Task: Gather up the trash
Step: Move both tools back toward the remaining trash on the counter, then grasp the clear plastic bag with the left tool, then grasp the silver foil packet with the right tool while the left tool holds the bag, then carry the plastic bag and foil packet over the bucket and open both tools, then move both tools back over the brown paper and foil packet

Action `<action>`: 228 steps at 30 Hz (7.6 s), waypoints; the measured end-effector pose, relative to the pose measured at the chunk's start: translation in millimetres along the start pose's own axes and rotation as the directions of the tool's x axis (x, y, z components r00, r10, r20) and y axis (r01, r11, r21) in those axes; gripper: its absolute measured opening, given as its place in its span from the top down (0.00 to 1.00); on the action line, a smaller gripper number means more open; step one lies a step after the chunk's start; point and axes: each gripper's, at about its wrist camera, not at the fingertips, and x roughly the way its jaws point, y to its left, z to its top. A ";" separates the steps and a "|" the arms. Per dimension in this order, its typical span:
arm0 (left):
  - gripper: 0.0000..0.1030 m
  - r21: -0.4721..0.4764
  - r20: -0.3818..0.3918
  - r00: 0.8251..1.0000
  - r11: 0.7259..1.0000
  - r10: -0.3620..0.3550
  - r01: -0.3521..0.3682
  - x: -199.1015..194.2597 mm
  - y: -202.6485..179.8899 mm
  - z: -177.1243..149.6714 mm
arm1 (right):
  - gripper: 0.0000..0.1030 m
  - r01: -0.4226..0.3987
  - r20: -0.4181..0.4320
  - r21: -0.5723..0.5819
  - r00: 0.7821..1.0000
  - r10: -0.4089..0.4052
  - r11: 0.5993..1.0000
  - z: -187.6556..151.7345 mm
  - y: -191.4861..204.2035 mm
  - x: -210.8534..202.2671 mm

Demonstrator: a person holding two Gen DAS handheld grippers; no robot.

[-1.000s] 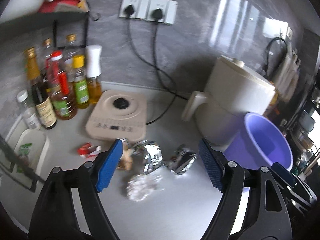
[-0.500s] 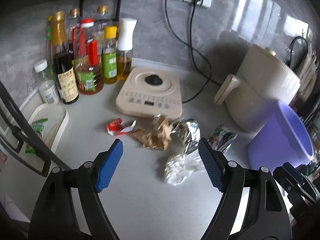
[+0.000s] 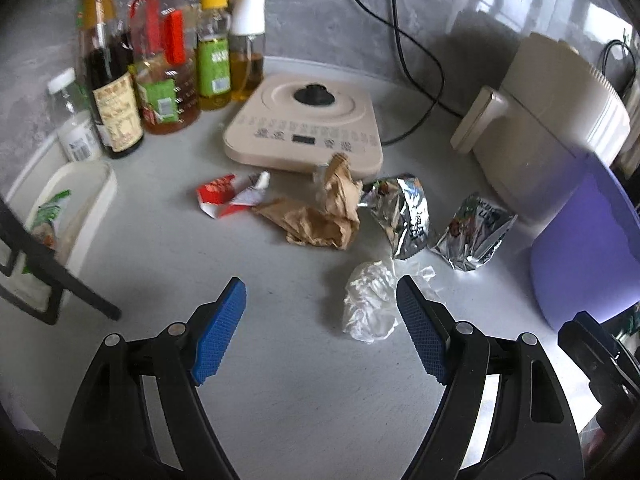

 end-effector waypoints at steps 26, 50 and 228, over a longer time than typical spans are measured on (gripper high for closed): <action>0.88 -0.024 0.030 1.000 1.000 0.006 -0.005 14.1 -4.5 14.5 | 0.49 -0.050 0.006 -0.069 0.999 0.050 0.996 21.8 19.3 34.1; 0.88 -0.149 0.162 0.986 0.989 0.043 -0.018 0.5 29.1 48.0 | 0.37 -0.006 0.018 -0.085 1.000 0.008 0.996 48.1 24.9 62.6; 0.37 -0.124 0.160 0.985 0.991 0.061 -0.041 -16.2 9.3 23.8 | 0.51 -0.175 0.032 -0.150 0.983 0.181 0.973 31.9 31.1 12.3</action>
